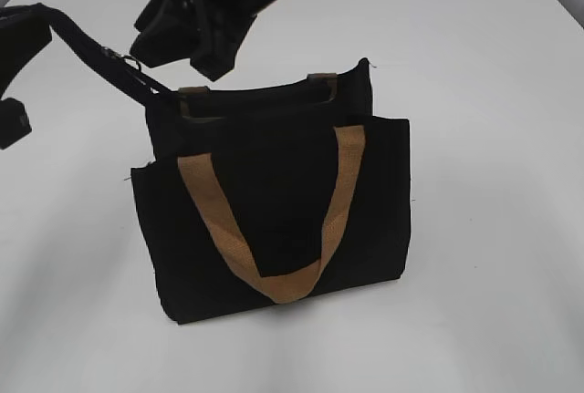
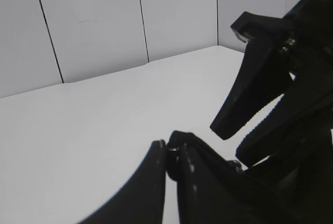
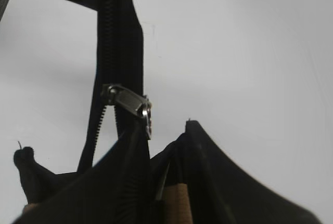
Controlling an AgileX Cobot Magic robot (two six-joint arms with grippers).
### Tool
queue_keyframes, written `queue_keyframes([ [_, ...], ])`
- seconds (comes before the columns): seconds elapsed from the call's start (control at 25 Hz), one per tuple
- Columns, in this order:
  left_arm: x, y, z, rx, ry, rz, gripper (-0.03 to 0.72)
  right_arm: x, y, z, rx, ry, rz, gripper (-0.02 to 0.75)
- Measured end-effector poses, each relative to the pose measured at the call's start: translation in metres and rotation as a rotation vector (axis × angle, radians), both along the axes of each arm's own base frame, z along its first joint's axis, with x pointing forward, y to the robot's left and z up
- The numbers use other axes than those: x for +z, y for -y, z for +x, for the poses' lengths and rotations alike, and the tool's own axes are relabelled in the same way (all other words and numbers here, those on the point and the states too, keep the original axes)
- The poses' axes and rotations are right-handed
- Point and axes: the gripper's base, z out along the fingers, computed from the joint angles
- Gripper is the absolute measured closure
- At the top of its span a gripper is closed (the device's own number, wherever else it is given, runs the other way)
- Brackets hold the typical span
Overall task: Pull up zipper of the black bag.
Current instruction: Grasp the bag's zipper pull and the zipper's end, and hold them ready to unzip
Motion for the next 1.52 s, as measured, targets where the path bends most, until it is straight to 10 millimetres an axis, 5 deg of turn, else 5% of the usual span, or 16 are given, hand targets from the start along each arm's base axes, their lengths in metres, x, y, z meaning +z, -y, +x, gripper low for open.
queue_keyframes([
  [0.96,0.002,0.000,0.000,-0.004,0.020,-0.021,0.663,-0.002,-0.007,-0.003,0.042,0.040,-0.008,0.511],
  [1.24,0.003,0.000,0.000,-0.004,0.020,-0.023,0.663,-0.012,-0.009,0.003,0.016,0.041,-0.013,0.586],
  [1.52,0.003,0.000,0.000,-0.004,0.020,-0.023,0.663,-0.012,-0.009,0.003,0.017,0.040,-0.013,0.739],
])
